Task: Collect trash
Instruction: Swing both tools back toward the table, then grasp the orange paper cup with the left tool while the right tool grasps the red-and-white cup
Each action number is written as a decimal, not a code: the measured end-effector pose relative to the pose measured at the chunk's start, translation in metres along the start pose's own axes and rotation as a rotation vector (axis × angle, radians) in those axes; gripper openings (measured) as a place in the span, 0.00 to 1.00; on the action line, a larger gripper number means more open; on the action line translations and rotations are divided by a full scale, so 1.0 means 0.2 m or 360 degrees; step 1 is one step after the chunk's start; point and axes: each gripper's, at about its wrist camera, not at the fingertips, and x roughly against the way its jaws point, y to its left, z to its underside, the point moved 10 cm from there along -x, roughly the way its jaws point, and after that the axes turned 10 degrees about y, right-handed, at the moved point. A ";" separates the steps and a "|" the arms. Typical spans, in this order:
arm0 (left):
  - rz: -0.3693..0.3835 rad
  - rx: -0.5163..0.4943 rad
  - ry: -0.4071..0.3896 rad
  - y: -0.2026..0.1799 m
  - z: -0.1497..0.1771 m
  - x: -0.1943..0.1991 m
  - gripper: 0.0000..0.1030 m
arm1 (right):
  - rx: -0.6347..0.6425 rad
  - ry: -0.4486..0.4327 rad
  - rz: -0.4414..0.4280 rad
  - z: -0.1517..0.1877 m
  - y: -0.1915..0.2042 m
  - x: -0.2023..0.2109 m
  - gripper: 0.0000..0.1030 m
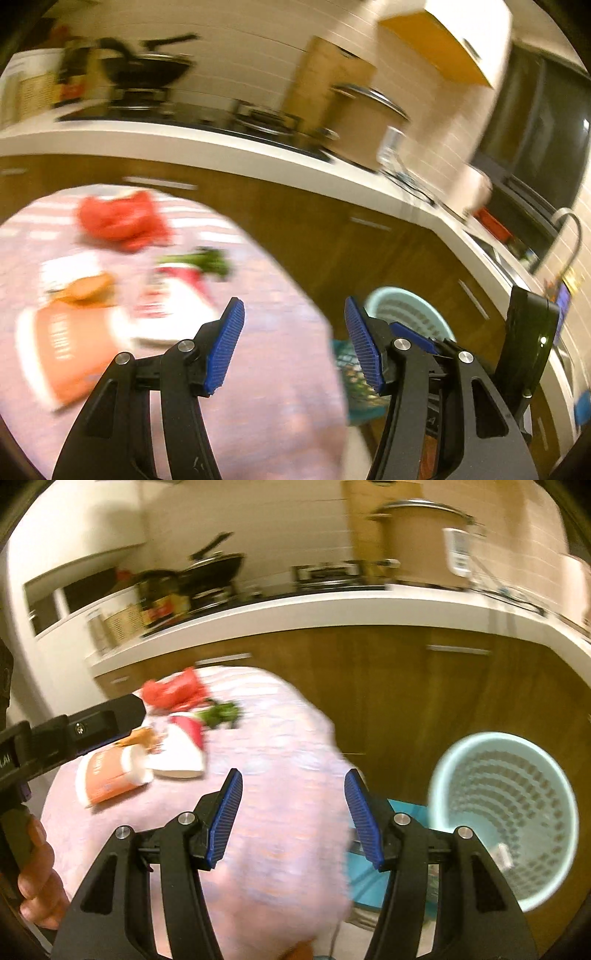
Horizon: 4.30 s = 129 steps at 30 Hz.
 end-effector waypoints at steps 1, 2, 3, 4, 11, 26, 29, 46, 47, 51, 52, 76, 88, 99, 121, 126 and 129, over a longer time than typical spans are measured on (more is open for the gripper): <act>-0.0018 0.0032 -0.0013 0.06 0.00 0.03 0.54 | 0.0031 -0.0004 -0.0036 0.00 0.07 -0.03 0.52; -0.0038 0.0074 -0.0026 0.14 0.01 0.07 0.54 | 0.0053 -0.0008 -0.0053 -0.01 0.12 -0.06 0.52; -0.0060 0.0115 -0.0036 0.21 0.02 0.10 0.54 | 0.0069 -0.0010 -0.0060 0.00 0.16 -0.08 0.52; -0.0075 0.0143 -0.0042 0.27 0.02 0.12 0.54 | 0.0085 -0.0007 -0.0064 0.00 0.20 -0.11 0.52; -0.0294 0.0266 -0.0029 0.57 0.07 0.12 0.57 | 0.0095 0.0116 -0.0079 0.05 0.32 -0.32 0.52; -0.0716 0.0111 0.0028 0.67 0.15 0.07 0.70 | 0.0029 0.0211 -0.0136 0.09 0.28 -0.43 0.52; -0.0701 0.0153 0.0031 0.68 0.17 0.12 0.70 | 0.0032 0.0212 -0.0152 0.10 0.29 -0.43 0.52; -0.0369 0.0354 0.0163 0.77 0.32 0.09 0.69 | 0.0017 0.0235 -0.0182 0.10 0.29 -0.45 0.53; -0.0395 0.0360 0.0148 0.80 0.29 0.09 0.69 | 0.0019 0.0236 -0.0184 0.10 0.30 -0.45 0.53; -0.0454 0.0428 0.0097 0.92 0.20 0.12 0.69 | 0.0028 0.0239 -0.0185 0.10 0.30 -0.45 0.53; -0.0439 0.0446 0.0093 0.93 0.20 0.13 0.69 | 0.0029 0.0240 -0.0190 0.10 0.30 -0.45 0.53; -0.0849 0.0349 0.0102 1.01 0.31 0.38 0.70 | 0.0043 0.0260 -0.0240 0.10 0.32 -0.46 0.53; -0.0437 0.0513 0.0056 1.07 0.32 0.39 0.74 | 0.0085 0.0275 -0.0192 0.10 0.34 -0.48 0.53; -0.0502 0.0749 0.0120 1.18 0.26 0.16 0.67 | 0.0165 0.0204 -0.0157 -0.06 0.43 -0.43 0.55; -0.0298 0.0576 -0.0143 1.05 0.21 0.21 0.64 | 0.0207 0.0431 -0.0225 -0.16 0.68 -0.76 0.65; -0.0261 0.0595 -0.0150 1.06 0.22 0.21 0.64 | 0.0260 0.0361 -0.0219 -0.16 0.72 -0.71 0.42; -0.0267 0.0580 -0.0154 1.05 0.22 0.21 0.64 | 0.0256 0.0344 -0.0297 -0.15 0.74 -0.68 0.31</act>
